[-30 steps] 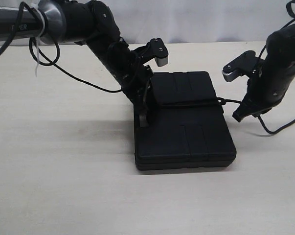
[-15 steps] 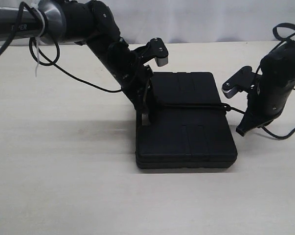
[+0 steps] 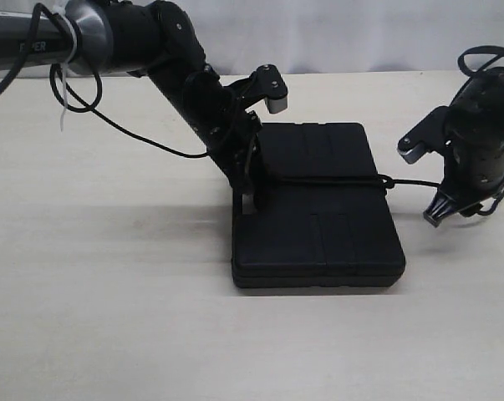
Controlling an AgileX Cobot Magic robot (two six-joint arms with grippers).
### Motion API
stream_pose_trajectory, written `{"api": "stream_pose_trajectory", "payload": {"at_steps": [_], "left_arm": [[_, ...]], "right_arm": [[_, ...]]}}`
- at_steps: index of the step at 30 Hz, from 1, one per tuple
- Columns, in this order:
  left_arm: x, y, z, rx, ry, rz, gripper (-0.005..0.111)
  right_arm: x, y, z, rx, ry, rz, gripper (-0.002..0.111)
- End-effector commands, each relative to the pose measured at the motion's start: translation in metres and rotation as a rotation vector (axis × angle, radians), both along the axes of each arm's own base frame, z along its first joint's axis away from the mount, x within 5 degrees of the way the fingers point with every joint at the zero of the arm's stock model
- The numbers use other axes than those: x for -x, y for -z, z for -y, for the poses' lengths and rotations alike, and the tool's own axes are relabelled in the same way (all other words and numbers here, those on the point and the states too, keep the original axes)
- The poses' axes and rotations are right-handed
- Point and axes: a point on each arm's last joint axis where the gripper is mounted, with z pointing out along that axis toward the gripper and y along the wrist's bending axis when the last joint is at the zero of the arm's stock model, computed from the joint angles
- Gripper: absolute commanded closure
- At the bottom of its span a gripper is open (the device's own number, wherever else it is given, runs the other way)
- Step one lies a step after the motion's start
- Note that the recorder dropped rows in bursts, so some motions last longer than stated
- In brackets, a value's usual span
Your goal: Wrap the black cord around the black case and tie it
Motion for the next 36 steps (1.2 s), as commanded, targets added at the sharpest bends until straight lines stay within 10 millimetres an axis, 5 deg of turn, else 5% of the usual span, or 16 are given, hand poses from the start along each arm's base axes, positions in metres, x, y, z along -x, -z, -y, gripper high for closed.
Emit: {"api": "stream_pose_trajectory", "payload": {"at_steps": [1, 12, 16, 17, 23, 36], "left_arm": [[0.003, -0.003, 0.003, 0.007, 0.024, 0.004, 0.099], [0.014, -0.053, -0.004, 0.022, -0.045, 0.017, 0.099], [0.023, -0.068, -0.008, 0.019, -0.029, -0.028, 0.099], [0.024, -0.070, -0.008, 0.019, -0.036, -0.036, 0.099], [0.021, -0.094, -0.015, 0.071, -0.194, -0.015, 0.107], [0.047, -0.198, -0.035, 0.320, -0.464, 0.171, 0.107]], "right_arm": [[0.000, -0.015, -0.012, -0.015, -0.009, 0.038, 0.062], [0.041, -0.131, -0.068, -0.154, -0.129, 0.339, 0.065], [0.067, -0.170, -0.081, -0.205, -0.201, 0.457, 0.105], [0.072, -0.177, -0.083, -0.216, -0.214, 0.479, 0.104], [0.104, -0.213, -0.093, -0.390, -0.250, 0.595, 0.104], [0.185, -0.267, -0.092, -0.847, -0.421, 0.781, 0.104]]}}
